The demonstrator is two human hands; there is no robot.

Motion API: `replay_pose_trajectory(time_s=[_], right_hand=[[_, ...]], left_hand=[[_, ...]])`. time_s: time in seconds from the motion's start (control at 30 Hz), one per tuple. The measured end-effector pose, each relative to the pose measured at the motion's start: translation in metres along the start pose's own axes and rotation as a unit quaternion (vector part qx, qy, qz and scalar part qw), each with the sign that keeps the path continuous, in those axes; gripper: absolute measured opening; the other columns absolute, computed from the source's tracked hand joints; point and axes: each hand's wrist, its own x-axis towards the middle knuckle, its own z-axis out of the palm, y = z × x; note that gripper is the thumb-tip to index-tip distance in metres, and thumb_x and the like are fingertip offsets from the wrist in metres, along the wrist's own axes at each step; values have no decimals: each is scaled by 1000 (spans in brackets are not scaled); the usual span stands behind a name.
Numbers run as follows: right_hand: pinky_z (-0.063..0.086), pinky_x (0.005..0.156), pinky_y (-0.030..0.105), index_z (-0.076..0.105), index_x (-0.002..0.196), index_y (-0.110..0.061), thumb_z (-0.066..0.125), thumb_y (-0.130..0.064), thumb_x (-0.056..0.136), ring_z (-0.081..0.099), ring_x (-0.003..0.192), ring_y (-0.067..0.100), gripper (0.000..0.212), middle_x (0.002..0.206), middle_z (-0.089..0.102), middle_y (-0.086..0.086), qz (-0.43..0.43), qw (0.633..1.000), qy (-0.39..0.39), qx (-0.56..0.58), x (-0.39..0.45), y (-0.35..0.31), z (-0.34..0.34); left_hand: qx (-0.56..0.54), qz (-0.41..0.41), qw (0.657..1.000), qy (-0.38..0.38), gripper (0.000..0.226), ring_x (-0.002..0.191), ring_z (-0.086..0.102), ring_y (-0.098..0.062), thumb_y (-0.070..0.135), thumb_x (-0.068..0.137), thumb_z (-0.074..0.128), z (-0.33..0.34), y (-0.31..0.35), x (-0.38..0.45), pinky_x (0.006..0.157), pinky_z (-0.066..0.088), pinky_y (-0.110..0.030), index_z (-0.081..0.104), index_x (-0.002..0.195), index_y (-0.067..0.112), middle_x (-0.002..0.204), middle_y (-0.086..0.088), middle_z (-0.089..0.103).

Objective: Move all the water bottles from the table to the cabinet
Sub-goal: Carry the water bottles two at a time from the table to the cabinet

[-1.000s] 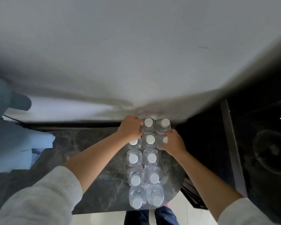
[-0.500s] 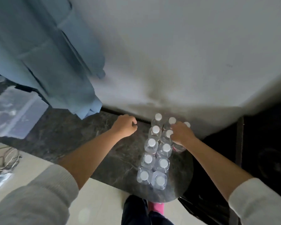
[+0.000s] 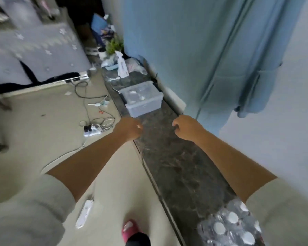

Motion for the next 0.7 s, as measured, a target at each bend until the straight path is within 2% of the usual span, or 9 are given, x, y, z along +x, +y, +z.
replay_pose_trajectory(time_s=[0.17,0.27,0.37,0.43,0.5,0.53,0.6,0.63,0.7], right_hand=[[47,87,34,59,115,-2,45,-13,92,57,109,32,29,118,59,16,-101,994,18,-25,79,-110,-11],[46,89,35,58,119,-3,45,-14,92,56,111,32,31,121,58,18,-154,986,34,-46,114,-173,-20],[46,85,32,58,119,-4,47,-13,91,58,108,31,31,119,59,17,-201,977,55,-50,153,-246,-30],[47,85,34,60,116,-4,48,-11,89,58,105,31,30,110,60,15,-220,972,62,-46,176,-285,-37],[42,74,30,62,106,0,49,-8,87,57,101,33,25,96,54,13,-239,967,73,-39,199,-326,-41],[40,72,29,62,103,1,49,-8,87,56,102,34,23,96,53,15,-249,964,79,-40,210,-348,-43],[46,82,34,61,110,1,50,-9,87,54,108,35,27,112,56,19,-266,959,83,-45,230,-388,-48],[46,89,36,59,115,0,51,-10,88,53,112,35,30,120,56,19,-276,956,82,-48,240,-407,-49],[44,94,36,57,122,-3,51,-11,88,51,117,34,35,128,53,18,-290,953,83,-41,262,-439,-48]], left_hand=[[48,-122,990,57,31,127,45,-28,22,92,48,-59,-128,-18,104,41,-37,62,121,22,133,-6,54],[65,-178,979,80,33,127,44,-28,22,93,49,-93,-195,-29,105,39,-38,59,124,21,133,-6,54],[77,-230,964,108,34,126,44,-29,22,93,48,-129,-265,-40,104,39,-38,58,126,20,134,-7,53],[86,-251,957,118,35,127,42,-29,22,93,47,-151,-301,-45,104,39,-38,57,126,20,136,-7,52],[87,-274,948,133,35,129,40,-29,21,94,46,-173,-335,-50,103,39,-37,56,127,20,136,-8,51],[84,-285,944,144,35,129,40,-30,21,94,46,-184,-353,-52,103,40,-37,56,128,20,136,-8,51],[81,-305,936,156,35,129,39,-30,21,94,46,-203,-384,-55,102,40,-38,56,127,20,135,-9,51],[82,-314,932,161,35,129,40,-31,22,94,47,-210,-400,-56,102,40,-39,56,127,20,135,-9,52],[81,-327,927,165,34,129,40,-31,22,93,48,-221,-428,-55,103,40,-40,57,126,20,134,-8,52]])
